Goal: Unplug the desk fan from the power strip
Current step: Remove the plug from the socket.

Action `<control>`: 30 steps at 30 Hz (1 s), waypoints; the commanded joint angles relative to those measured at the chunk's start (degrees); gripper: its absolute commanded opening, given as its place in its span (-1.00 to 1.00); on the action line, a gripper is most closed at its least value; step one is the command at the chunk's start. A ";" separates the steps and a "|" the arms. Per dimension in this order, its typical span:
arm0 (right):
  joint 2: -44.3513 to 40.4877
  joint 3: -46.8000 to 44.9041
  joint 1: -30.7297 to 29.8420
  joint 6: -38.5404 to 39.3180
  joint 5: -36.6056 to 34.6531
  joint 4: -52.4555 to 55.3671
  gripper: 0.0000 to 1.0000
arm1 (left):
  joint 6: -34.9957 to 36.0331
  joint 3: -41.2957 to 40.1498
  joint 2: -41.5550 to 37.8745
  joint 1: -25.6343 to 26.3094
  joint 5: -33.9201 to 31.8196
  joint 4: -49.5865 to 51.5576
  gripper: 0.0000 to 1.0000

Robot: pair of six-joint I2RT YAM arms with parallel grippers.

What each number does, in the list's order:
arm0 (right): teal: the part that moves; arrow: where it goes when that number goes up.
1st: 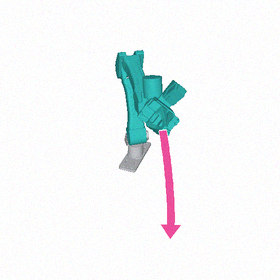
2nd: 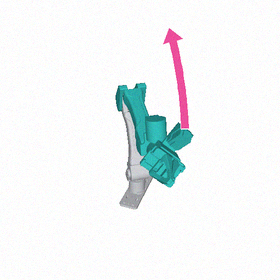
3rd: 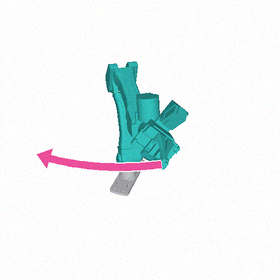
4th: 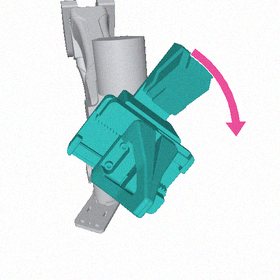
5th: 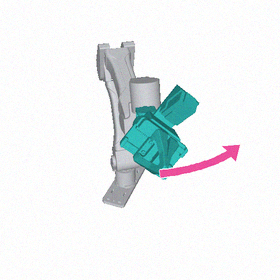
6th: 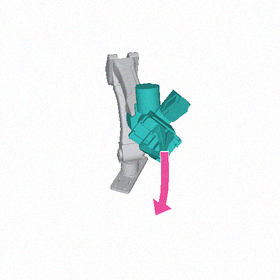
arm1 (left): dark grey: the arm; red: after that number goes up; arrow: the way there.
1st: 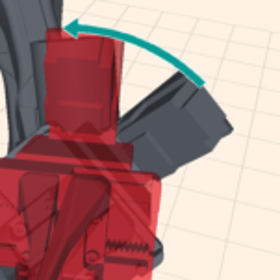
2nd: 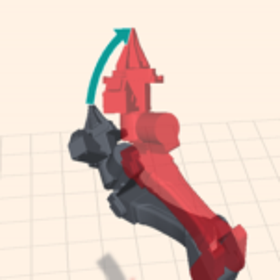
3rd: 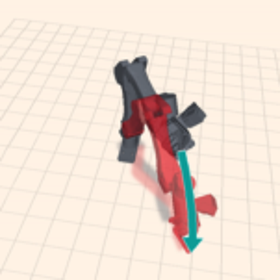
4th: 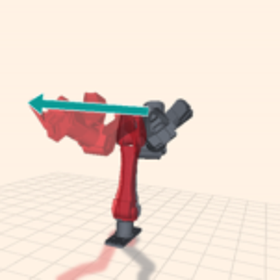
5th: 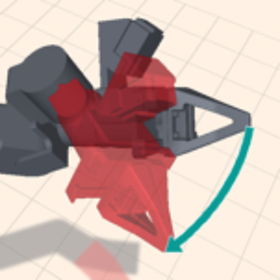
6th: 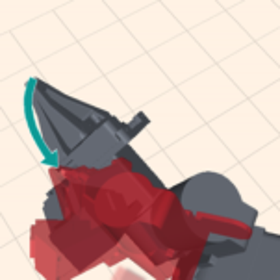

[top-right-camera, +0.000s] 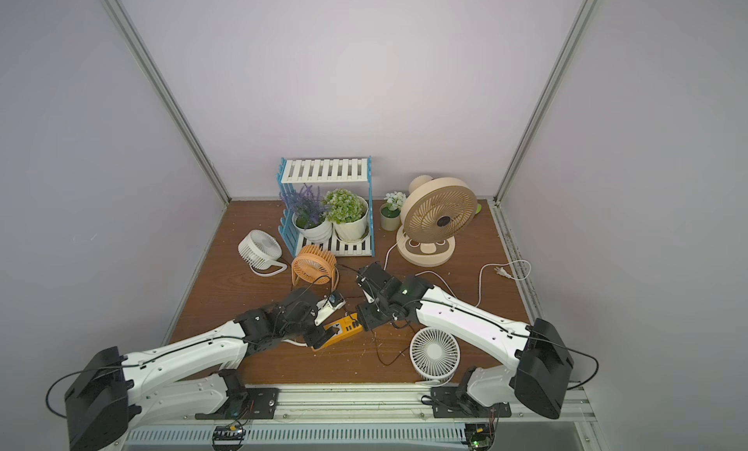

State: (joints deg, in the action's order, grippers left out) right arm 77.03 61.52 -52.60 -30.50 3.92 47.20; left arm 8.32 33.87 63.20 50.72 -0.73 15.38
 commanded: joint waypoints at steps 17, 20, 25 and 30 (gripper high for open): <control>2.72 -3.50 0.43 2.05 5.95 -9.66 0.21 | -0.29 6.41 10.20 -3.68 5.38 6.66 0.19; 3.63 -2.65 0.20 1.73 4.61 -10.04 0.14 | -0.01 6.90 10.97 -4.16 6.86 7.55 0.14; 3.78 -3.42 -0.22 2.09 4.34 -10.64 0.03 | 0.77 7.35 12.41 -4.14 7.19 8.52 0.12; 3.83 -4.66 -0.22 1.84 4.07 -10.99 0.03 | 0.77 7.66 13.06 -4.24 7.24 8.75 0.12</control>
State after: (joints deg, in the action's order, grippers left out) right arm 80.90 57.71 -52.56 -28.95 8.62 37.19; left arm 8.86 40.01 75.88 46.96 5.43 22.35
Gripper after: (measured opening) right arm 0.517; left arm 0.561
